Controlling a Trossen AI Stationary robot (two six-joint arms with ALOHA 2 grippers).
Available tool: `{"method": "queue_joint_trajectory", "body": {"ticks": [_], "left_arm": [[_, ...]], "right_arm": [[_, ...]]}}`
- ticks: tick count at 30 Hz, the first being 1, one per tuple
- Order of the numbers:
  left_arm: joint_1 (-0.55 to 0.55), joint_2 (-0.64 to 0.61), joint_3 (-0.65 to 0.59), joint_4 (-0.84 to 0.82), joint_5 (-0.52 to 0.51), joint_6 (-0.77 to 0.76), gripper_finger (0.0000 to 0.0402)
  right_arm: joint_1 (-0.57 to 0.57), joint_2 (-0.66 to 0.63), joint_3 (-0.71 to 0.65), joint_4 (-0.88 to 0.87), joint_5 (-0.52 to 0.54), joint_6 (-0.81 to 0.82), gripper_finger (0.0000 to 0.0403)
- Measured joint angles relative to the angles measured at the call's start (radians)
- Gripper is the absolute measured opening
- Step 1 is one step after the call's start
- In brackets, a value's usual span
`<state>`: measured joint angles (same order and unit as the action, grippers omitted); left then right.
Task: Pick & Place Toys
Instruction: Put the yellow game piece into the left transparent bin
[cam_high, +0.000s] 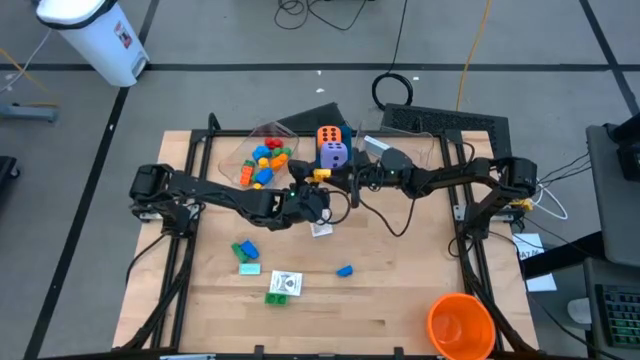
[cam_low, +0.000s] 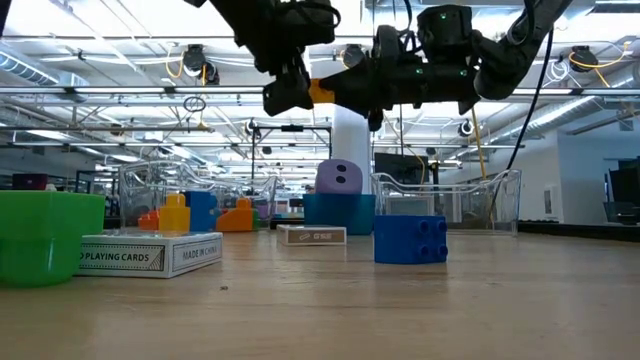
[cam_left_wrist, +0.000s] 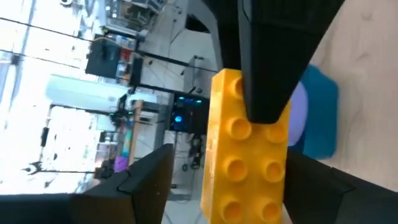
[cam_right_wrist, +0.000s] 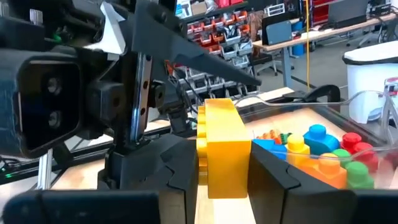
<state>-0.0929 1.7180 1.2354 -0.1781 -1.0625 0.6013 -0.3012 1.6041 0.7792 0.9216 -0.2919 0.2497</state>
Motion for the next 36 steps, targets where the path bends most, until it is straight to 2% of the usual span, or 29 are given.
{"method": "queue_joint_trajectory", "body": {"ticks": [3,8,16,21,25,28,32,36], "left_arm": [[-0.001,0.0,0.0,0.0,-0.002,0.007,0.0231],[-0.008,0.0,-0.001,0.0,0.001,0.008,0.014],[-0.047,-0.025,-0.001,-0.003,-0.039,0.023,0.0138],[-0.061,-0.117,0.0,-0.066,-0.041,-0.022,0.0138],[-0.062,-0.245,0.0,-0.221,-0.038,-0.142,0.0138],[-0.046,-0.351,0.0,-0.381,-0.023,-0.297,0.0138],[0.007,-0.475,0.0,-0.608,0.102,-0.571,0.0138],[0.079,-0.535,-0.015,-0.772,0.215,-0.752,0.0138]], "right_arm": [[0.0,-0.001,0.0,0.003,0.001,0.0,0.0094],[0.0,-0.002,0.002,0.013,0.001,0.001,0.0112],[-0.013,-0.013,0.0,0.012,-0.111,-0.024,0.0151],[-0.025,-0.027,-0.001,0.006,-0.181,-0.02,0.0167],[-0.027,-0.036,0.0,0.001,-0.185,-0.015,0.0176],[-0.027,-0.04,-0.002,-0.009,-0.185,-0.019,0.0177],[-0.027,-0.041,-0.002,-0.017,-0.182,-0.029,0.0174],[-0.027,-0.041,-0.002,-0.011,-0.182,-0.03,0.0172]]}}
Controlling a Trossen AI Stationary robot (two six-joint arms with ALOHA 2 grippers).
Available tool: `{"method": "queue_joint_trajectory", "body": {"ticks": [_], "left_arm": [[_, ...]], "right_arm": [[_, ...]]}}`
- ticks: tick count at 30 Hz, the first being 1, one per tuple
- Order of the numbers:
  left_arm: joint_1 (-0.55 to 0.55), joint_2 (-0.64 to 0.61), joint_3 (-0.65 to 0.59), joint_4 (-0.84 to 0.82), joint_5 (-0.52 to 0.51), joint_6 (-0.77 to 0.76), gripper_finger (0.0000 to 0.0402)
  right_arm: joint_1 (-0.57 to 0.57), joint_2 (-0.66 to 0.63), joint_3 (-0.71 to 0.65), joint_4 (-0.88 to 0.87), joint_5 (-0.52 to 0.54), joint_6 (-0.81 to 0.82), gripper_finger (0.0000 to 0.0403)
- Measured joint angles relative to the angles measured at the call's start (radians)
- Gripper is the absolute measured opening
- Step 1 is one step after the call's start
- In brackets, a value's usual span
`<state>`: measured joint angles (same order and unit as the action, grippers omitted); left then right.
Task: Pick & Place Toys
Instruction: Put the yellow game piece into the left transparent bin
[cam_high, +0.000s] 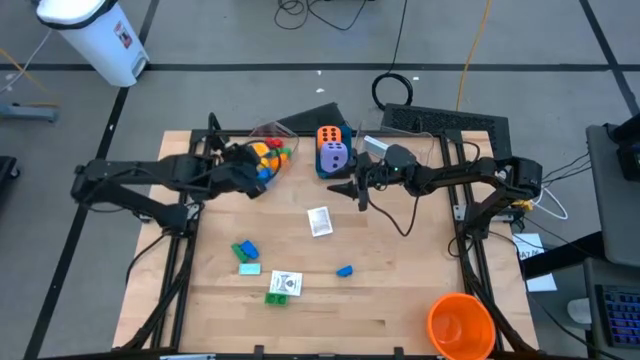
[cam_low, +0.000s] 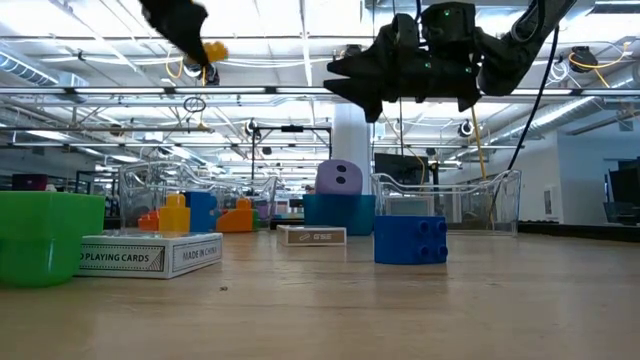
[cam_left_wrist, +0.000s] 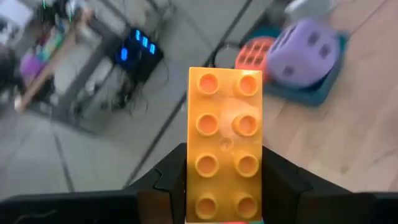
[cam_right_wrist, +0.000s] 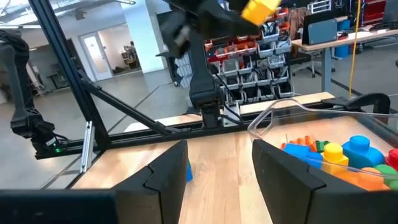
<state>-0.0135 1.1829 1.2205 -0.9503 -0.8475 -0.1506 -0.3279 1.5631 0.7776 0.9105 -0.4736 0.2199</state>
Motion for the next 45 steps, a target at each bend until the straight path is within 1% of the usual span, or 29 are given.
{"method": "queue_joint_trajectory", "body": {"ticks": [2,7,9,13,18,23,28,31,33,35,38,41,45], "left_arm": [[0.035,-0.011,-0.03,-0.039,0.007,-0.044,0.014],[0.131,-0.02,-0.14,-0.042,0.01,-0.123,0.0142],[0.177,-0.02,-0.189,-0.042,0.026,-0.156,0.0142],[0.288,-0.02,-0.289,0.014,0.116,-0.157,0.0143],[0.433,-0.02,-0.381,0.188,0.282,-0.008,0.0144],[0.573,-0.011,-0.403,0.312,0.436,0.116,0.0144],[0.702,-0.007,-0.404,0.349,0.584,0.206,0.0144],[0.748,0.03,-0.404,0.359,0.647,0.238,0.0144],[0.773,0.06,-0.404,0.358,0.671,0.253,0.0145],[0.791,0.1,-0.404,0.368,0.672,0.255,0.0145],[0.802,0.166,-0.404,0.391,0.677,0.259,0.0145],[0.814,0.219,-0.404,0.415,0.718,0.274,0.0145],[0.821,0.271,-0.404,0.433,0.743,0.278,0.0145]], "right_arm": [[0.0,0.0,0.0,-0.002,0.0,0.0,0.0173],[0.0,0.0,0.0,-0.004,0.0,0.0,0.0172],[0.0,0.0,0.0,-0.004,0.0,0.0,0.0171],[0.0,0.0,0.0,-0.006,0.0,0.0,0.0173],[0.0,0.0,0.0,-0.004,0.001,0.0,0.0173],[0.0,0.0,0.0,-0.003,0.001,-0.004,0.0173],[0.0,0.0,0.0,-0.003,0.007,-0.005,0.0173],[0.0,0.0,0.0,-0.003,0.007,-0.008,0.0172],[0.0,0.0,0.0,-0.003,0.008,-0.019,0.0172],[0.0,0.0,0.0,-0.003,0.009,-0.025,0.0173],[0.0,0.0,0.0,-0.003,0.009,-0.024,0.0173],[0.0,0.0,0.0,-0.003,0.009,-0.024,0.0171],[0.0,0.0,0.0,-0.005,0.008,-0.024,0.0171]]}}
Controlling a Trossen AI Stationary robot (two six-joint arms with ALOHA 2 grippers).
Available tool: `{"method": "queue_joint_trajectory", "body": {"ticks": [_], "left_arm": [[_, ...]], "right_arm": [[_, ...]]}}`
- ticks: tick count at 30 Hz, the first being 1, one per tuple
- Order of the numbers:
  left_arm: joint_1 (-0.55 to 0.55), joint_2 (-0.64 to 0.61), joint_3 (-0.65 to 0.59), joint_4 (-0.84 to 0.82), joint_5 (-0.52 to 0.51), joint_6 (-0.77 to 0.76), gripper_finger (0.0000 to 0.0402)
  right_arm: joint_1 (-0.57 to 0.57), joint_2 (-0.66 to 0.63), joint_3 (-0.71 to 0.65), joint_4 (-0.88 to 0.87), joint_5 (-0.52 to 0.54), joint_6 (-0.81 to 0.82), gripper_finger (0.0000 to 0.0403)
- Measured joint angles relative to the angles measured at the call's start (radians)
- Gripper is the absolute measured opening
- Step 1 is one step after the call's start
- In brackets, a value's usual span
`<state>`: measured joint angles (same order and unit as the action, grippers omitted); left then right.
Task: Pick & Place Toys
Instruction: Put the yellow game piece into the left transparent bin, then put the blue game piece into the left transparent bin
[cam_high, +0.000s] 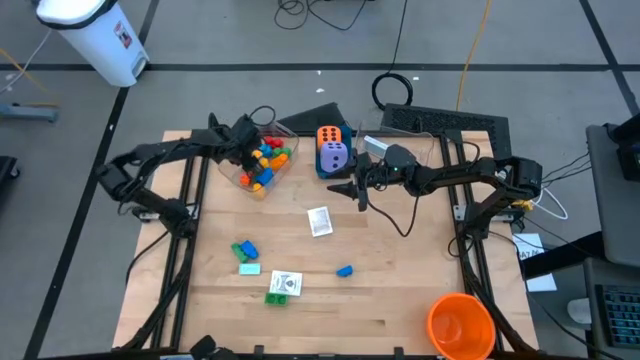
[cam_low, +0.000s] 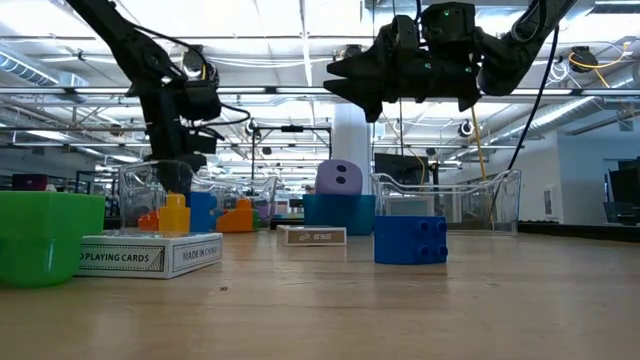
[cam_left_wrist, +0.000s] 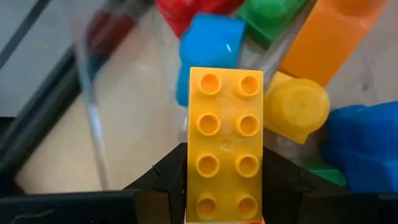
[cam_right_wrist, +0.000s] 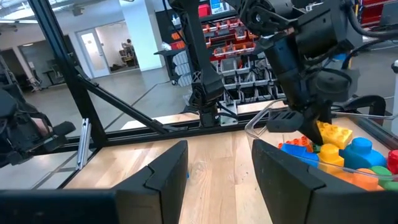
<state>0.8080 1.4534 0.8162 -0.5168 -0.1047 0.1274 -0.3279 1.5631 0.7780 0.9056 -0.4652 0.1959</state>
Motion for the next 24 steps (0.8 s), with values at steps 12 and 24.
{"method": "queue_joint_trajectory", "body": {"ticks": [12,24], "left_arm": [[0.03,0.018,0.0,-0.001,0.001,-0.005,0.0191],[0.004,0.017,0.193,-0.241,0.001,-0.052,0.0272]], "right_arm": [[0.0,0.0,0.0,-0.005,-0.002,0.0,0.0169],[0.0,0.0,0.0,-0.006,-0.003,0.0,0.0171]]}}
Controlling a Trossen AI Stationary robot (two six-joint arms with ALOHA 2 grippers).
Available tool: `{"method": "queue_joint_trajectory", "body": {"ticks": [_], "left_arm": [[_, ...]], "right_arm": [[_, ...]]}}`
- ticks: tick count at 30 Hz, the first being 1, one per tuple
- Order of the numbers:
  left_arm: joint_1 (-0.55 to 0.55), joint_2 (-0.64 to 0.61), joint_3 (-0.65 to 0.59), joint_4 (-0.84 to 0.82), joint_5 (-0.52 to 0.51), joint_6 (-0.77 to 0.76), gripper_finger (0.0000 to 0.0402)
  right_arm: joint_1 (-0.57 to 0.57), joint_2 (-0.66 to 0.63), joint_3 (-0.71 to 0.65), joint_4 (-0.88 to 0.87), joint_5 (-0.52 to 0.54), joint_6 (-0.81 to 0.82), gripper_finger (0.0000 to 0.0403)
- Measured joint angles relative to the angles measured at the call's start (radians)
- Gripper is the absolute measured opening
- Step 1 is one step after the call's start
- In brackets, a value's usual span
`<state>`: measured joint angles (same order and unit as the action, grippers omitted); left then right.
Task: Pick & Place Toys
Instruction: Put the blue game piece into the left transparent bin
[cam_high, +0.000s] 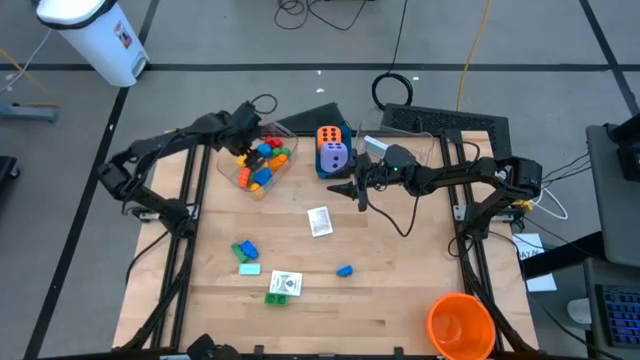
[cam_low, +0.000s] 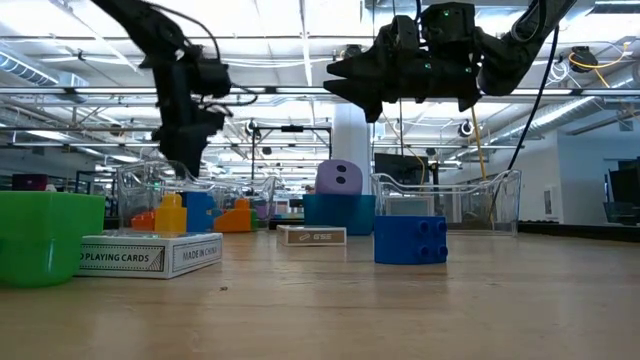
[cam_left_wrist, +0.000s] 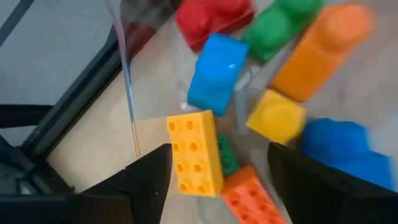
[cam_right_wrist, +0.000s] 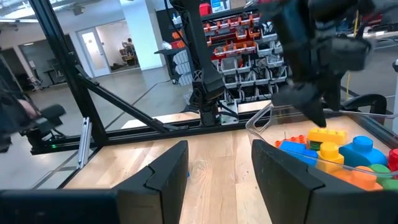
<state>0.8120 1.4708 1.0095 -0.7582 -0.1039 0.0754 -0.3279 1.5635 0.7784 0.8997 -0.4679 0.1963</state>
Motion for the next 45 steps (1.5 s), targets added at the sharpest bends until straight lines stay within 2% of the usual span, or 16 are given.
{"method": "queue_joint_trajectory", "body": {"ticks": [4,9,14,18,21,26,31,35,40,45], "left_arm": [[-0.032,-0.016,0.086,-0.083,0.001,0.052,0.0273],[-0.064,-0.114,0.125,-0.078,0.006,0.099,0.0273],[-0.081,-0.299,0.091,0.029,0.126,0.103,0.0272],[-0.106,-0.459,-0.023,0.242,0.259,0.086,0.0265],[-0.143,-0.575,-0.162,0.434,0.331,0.053,0.0258],[-0.242,-0.709,-0.411,0.72,0.339,-0.034,0.0249],[-0.37,-0.744,-0.621,1.004,0.338,-0.157,0.0247],[-0.502,-0.734,-0.722,1.158,0.245,-0.231,0.0247],[-0.715,-0.679,-0.748,1.187,0.027,-0.246,0.0244],[-0.92,-0.553,-0.748,1.334,-0.208,-0.183,0.0244]], "right_arm": [[0.0,0.0,0.0,-0.01,0.0,-0.007,0.0171],[0.0,0.0,0.0,-0.037,0.0,-0.007,0.0171],[0.0,0.0,0.0,-0.044,-0.001,-0.007,0.0171],[0.0,0.0,0.0,-0.045,0.0,-0.007,0.0171],[0.0,0.0,0.0,-0.045,0.0,-0.007,0.0171],[0.0,0.0,0.0,-0.045,0.0,-0.007,0.0171],[0.0,0.0,0.0,-0.045,-0.001,-0.029,0.0171],[0.0,0.0,0.0,-0.045,0.0,-0.069,0.0171],[0.002,0.0,0.0,-0.045,-0.001,-0.078,0.0171],[0.003,0.0,0.0,-0.055,-0.001,-0.107,0.0171]]}}
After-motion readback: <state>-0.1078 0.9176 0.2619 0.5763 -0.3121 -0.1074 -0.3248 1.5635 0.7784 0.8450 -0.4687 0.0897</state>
